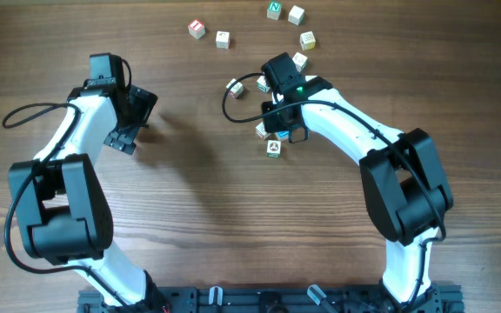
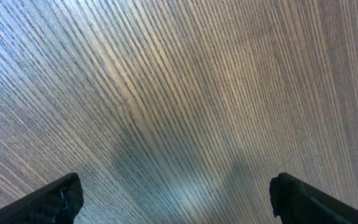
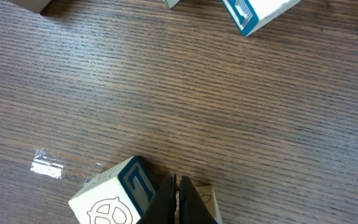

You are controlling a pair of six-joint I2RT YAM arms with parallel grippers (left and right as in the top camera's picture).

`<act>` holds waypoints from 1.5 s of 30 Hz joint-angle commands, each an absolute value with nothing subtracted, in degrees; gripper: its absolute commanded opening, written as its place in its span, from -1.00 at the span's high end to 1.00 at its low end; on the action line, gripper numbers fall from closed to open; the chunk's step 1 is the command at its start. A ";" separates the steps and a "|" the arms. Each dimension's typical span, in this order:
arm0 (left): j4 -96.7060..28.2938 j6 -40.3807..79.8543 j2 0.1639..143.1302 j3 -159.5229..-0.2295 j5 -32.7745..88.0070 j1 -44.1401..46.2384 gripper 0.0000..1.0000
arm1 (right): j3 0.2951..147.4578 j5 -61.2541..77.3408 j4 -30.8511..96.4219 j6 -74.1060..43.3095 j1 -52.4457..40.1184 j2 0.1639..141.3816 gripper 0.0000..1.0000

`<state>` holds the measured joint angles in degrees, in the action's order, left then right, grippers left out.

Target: Form a circle

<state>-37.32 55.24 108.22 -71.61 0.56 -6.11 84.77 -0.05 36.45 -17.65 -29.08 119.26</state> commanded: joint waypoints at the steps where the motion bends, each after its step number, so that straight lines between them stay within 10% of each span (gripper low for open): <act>1: -37.32 55.79 108.99 -71.79 0.60 -6.17 -1.00 | 85.25 -3.81 36.05 -19.75 -29.17 120.44 0.91; 45: -37.32 55.79 108.99 -71.79 0.60 -6.17 -1.00 | 85.80 -2.87 39.90 -22.26 -27.73 118.89 0.91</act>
